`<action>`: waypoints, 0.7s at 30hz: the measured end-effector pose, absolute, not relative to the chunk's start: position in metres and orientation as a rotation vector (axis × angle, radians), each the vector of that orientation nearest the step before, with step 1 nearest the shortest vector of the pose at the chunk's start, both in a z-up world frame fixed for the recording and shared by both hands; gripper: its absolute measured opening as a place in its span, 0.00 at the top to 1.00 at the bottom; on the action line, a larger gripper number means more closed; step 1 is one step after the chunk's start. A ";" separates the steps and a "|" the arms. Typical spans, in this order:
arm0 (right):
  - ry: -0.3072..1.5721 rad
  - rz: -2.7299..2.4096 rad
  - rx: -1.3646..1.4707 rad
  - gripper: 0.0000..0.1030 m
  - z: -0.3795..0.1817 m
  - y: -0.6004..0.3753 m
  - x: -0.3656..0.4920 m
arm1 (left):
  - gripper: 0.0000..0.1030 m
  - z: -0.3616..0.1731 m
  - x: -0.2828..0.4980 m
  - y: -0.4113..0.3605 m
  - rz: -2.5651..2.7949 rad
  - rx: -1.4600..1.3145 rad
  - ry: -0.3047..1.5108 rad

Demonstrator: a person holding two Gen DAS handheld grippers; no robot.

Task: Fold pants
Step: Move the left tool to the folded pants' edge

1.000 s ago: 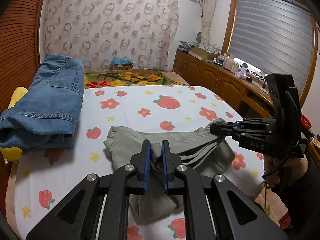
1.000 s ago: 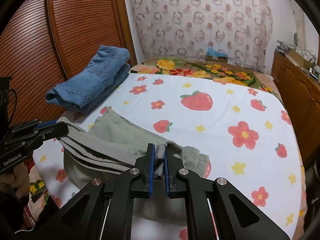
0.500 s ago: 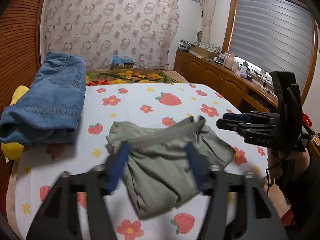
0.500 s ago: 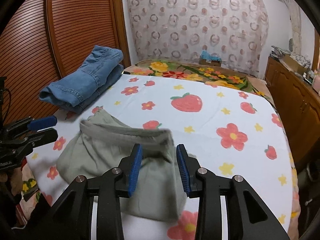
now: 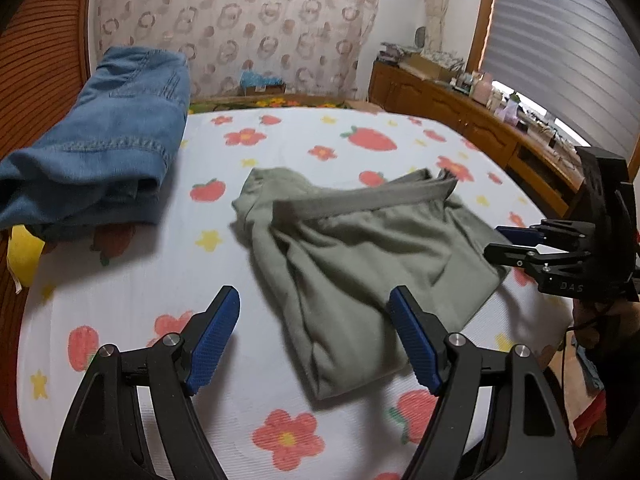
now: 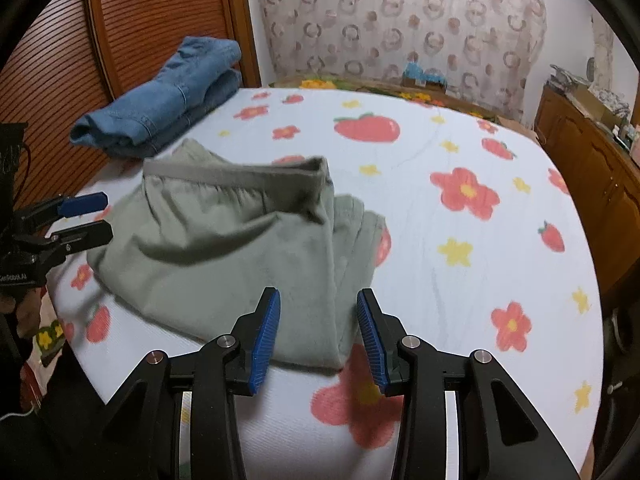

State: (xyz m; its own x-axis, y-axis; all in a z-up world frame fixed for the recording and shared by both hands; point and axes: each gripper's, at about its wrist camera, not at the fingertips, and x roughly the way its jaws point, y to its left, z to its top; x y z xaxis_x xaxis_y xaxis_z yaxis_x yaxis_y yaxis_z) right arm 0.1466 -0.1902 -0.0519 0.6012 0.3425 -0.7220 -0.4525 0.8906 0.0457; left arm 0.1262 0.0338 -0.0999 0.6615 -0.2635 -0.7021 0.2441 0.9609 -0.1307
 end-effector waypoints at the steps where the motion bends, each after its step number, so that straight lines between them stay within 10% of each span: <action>1: 0.807 0.461 -0.149 0.57 -0.054 -0.191 0.147 | 0.24 -0.102 0.126 0.035 -0.286 -0.025 0.802; 21: 0.709 0.450 -0.156 0.41 -0.066 -0.188 0.139 | 0.23 -0.118 0.118 0.040 -0.257 -0.010 0.818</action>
